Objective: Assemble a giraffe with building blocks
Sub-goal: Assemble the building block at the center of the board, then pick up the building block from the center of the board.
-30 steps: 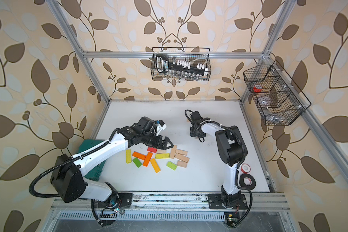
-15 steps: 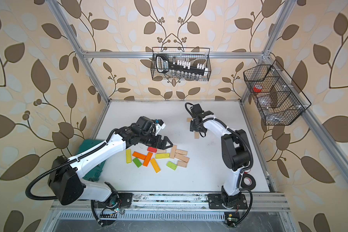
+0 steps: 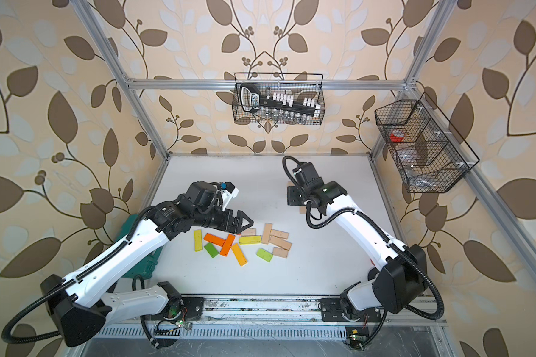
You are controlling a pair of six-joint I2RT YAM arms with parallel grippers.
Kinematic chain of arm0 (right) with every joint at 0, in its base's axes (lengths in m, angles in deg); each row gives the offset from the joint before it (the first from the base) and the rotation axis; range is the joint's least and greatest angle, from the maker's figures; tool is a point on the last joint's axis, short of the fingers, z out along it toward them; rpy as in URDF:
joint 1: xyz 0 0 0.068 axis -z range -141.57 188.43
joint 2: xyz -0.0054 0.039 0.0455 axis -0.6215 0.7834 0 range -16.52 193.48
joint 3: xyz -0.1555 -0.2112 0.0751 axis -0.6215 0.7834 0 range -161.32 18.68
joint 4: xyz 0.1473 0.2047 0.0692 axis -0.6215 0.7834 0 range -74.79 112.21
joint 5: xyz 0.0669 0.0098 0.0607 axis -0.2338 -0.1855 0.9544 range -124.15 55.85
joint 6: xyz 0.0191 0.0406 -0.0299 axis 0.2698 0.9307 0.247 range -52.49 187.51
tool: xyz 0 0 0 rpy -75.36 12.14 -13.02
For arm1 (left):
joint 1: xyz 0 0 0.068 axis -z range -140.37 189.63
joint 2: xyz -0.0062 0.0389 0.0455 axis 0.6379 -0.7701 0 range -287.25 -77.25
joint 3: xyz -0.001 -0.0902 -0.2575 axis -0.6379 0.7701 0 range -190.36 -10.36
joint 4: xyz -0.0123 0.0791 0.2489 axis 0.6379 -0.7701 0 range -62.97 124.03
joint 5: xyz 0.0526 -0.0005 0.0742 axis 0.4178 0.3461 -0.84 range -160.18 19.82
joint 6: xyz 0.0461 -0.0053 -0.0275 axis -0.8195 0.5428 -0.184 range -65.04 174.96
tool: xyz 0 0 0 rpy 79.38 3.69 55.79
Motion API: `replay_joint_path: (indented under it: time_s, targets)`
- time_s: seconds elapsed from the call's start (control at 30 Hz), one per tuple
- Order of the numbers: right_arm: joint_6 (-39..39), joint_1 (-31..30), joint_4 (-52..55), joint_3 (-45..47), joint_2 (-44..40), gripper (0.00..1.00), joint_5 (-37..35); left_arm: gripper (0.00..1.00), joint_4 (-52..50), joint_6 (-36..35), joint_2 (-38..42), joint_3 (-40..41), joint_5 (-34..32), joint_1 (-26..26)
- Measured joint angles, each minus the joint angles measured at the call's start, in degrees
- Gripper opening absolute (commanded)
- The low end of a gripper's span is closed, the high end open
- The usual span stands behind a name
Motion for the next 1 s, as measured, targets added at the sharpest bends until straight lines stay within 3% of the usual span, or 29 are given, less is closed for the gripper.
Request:
replay_joint_path:
  time_s: [0.27, 0.43, 0.7, 1.0]
  targets:
    - [5.9, -15.0, -0.2, 5.0, 1.2, 0.59, -1.9, 0.99, -5.1, 5.0, 7.9, 4.9, -3.4, 0.0]
    - [14.8, -21.9, 1.1, 1.8, 9.6, 0.58, -5.5, 0.99, -8.2, 8.1, 11.8, 6.2, -4.9, 0.0]
    - [24.7, -23.4, 5.7, -11.1, 25.5, 0.59, -9.8, 0.99, -8.8, 10.3, 14.3, 10.2, -4.5, 0.0]
    - [28.3, -18.9, 6.1, -12.2, 30.4, 0.56, -9.0, 0.99, -8.8, 10.9, 15.3, 12.1, -3.1, 0.0]
